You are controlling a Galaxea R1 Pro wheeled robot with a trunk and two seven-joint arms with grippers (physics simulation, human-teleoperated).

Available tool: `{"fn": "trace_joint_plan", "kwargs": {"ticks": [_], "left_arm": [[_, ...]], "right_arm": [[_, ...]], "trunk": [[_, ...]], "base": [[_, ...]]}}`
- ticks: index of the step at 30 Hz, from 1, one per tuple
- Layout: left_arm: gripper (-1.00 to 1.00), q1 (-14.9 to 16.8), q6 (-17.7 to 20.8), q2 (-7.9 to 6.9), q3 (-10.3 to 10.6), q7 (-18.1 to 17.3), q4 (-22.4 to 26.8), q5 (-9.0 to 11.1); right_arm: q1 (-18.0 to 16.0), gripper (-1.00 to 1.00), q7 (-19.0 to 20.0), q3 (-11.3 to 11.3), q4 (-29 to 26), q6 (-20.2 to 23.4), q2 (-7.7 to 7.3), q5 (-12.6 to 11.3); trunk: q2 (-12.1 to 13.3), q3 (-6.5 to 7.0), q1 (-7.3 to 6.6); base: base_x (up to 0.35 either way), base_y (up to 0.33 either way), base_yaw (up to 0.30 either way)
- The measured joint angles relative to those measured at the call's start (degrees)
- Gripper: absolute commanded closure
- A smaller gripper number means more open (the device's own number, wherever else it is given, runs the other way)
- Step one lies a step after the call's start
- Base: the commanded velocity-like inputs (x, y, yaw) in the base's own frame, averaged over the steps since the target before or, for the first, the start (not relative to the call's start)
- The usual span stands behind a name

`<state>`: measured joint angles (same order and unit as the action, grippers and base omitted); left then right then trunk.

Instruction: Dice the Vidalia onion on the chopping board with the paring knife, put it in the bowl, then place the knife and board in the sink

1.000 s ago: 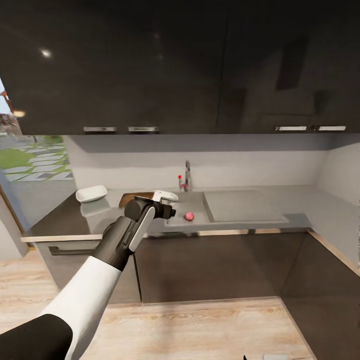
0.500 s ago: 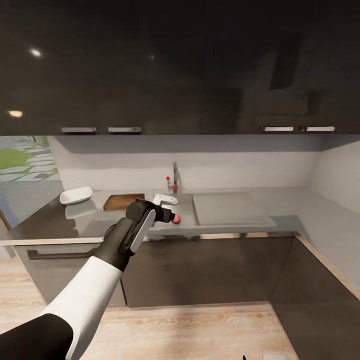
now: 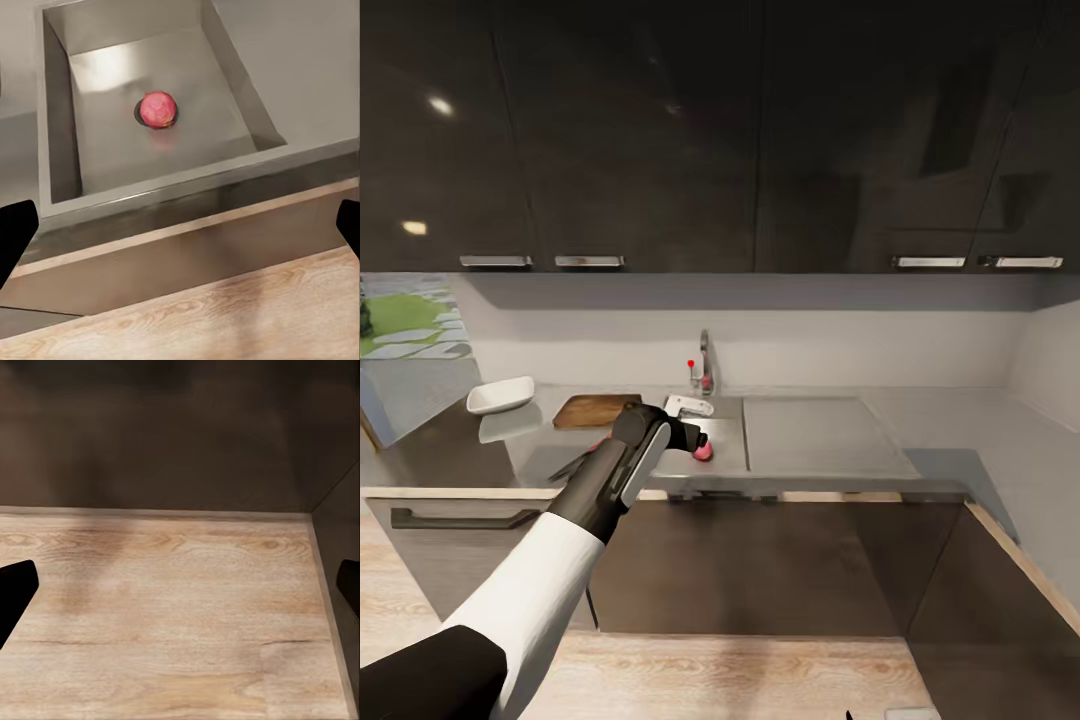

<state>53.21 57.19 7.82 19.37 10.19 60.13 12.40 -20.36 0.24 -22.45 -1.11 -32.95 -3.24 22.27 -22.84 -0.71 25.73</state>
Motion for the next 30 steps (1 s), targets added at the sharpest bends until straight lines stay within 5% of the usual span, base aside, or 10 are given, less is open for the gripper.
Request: {"fn": "trace_joint_plan", "kwargs": {"ticks": [18,30], "left_arm": [[-1.00,0.0,-0.1,-0.18,0.0,0.0,-1.6,0.0],[-1.00,-0.1,-6.4,0.19,0.4,-0.5,-11.3,0.3]], "right_arm": [[0.0,-1.00,0.0,0.0,0.0,0.0,0.00,0.0],[0.0,-1.00,0.0,0.0,0.0,0.0,0.00,0.0]], "trunk": [[0.0,0.00,0.00],[0.0,0.00,0.03]], "base": [[0.314,-0.029,0.097],[0.077,0.000,0.010]]}}
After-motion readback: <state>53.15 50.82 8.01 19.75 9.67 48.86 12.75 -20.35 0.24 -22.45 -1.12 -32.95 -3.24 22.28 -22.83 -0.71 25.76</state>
